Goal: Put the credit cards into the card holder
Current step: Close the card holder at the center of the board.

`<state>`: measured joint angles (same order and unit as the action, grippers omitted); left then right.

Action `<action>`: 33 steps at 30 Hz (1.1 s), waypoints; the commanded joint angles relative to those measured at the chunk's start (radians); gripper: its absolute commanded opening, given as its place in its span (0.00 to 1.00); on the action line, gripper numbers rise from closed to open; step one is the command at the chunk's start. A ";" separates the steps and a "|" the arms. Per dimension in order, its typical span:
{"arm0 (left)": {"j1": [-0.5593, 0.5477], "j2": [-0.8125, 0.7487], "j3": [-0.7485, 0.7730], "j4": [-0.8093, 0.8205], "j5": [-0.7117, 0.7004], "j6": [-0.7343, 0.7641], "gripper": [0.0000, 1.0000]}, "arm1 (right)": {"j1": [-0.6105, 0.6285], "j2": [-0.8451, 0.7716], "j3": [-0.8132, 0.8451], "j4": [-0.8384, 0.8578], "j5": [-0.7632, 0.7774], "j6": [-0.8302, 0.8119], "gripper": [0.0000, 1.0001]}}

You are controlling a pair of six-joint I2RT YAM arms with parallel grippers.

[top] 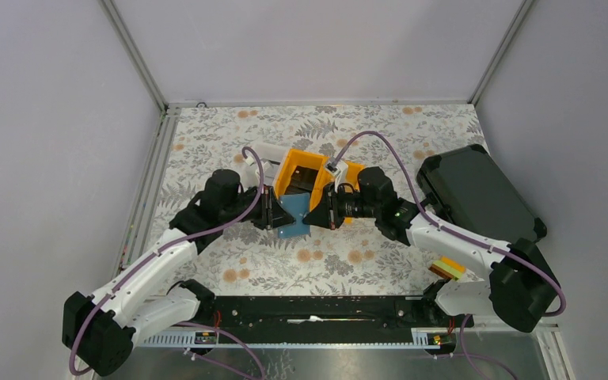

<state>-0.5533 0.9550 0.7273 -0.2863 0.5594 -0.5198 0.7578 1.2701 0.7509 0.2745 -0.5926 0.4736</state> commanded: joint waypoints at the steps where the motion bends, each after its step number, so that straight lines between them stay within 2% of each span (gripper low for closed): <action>1: -0.035 0.028 0.039 0.031 0.021 0.018 0.00 | 0.041 -0.009 0.053 0.178 -0.075 -0.006 0.00; 7: -0.039 0.032 0.044 0.030 0.035 0.018 0.12 | 0.046 -0.007 0.053 0.177 -0.075 -0.011 0.00; 18: -0.039 0.029 0.043 0.045 0.055 0.008 0.20 | 0.047 -0.009 0.043 0.181 -0.068 -0.014 0.00; 22: -0.039 0.026 0.040 0.054 0.065 0.004 0.29 | 0.048 -0.006 0.039 0.180 -0.059 -0.014 0.00; 26: -0.039 0.025 0.037 0.064 0.077 -0.001 0.30 | 0.047 -0.005 0.034 0.177 -0.052 -0.016 0.00; 30: -0.039 0.025 0.037 0.067 0.083 -0.003 0.12 | 0.048 -0.007 0.030 0.167 -0.045 -0.021 0.00; 33: -0.039 0.022 0.038 0.068 0.091 -0.003 0.12 | 0.047 -0.010 0.023 0.152 -0.035 -0.030 0.00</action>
<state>-0.5789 0.9821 0.7315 -0.2947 0.5827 -0.5205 0.7891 1.2778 0.7506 0.3271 -0.6186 0.4603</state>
